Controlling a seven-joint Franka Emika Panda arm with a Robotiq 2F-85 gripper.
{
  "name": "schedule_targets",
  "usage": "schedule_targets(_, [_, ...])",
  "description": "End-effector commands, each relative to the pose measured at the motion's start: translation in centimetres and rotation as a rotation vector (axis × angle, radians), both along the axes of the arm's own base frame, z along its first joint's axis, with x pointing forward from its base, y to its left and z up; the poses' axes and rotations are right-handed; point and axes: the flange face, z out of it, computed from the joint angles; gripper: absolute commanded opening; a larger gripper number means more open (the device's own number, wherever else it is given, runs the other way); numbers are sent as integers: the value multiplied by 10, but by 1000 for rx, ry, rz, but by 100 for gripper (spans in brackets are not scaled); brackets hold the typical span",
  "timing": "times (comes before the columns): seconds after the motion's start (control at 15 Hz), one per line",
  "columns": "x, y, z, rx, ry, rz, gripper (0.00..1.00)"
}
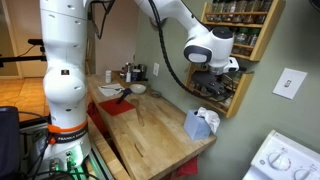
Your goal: Pick up the third spice bottle from the right on the bottom shelf of the bottom spice rack and put it on the table
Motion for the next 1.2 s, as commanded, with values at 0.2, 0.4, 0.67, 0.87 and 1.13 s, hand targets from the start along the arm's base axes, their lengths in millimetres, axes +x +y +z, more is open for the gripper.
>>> schedule_targets(0.2, [-28, -2, 23, 59, -42, 44, 31])
schedule_targets(0.4, [-43, -2, 36, 107, -49, 83, 31])
schedule_targets(0.67, [-70, -10, 50, 123, -48, 65, 31])
schedule_targets(0.87, [-89, -2, 56, 163, -8, 69, 31])
schedule_targets(1.13, [-105, 22, 55, 78, 117, 61, 31])
